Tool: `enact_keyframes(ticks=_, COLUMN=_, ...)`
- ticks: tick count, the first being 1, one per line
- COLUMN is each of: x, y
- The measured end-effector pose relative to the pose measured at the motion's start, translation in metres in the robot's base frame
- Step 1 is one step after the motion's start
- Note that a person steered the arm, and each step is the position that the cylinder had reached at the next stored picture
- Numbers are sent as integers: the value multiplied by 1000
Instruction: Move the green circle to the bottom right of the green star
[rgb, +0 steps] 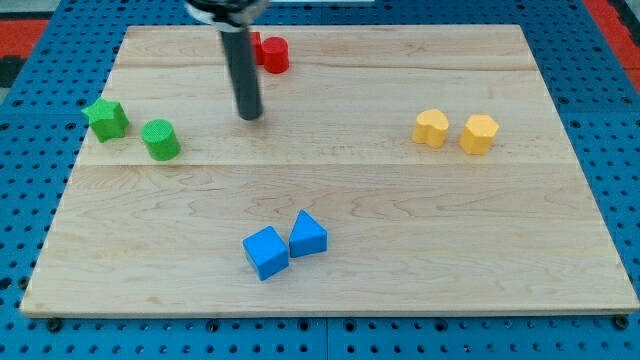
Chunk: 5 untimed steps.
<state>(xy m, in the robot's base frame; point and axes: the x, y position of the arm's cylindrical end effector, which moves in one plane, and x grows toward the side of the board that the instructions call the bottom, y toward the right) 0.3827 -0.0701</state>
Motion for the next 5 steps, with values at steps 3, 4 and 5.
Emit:
enact_keyframes(ticks=3, x=45, y=-113)
enact_keyframes(ticks=4, x=43, y=-141)
enact_keyframes(ticks=5, x=43, y=-143)
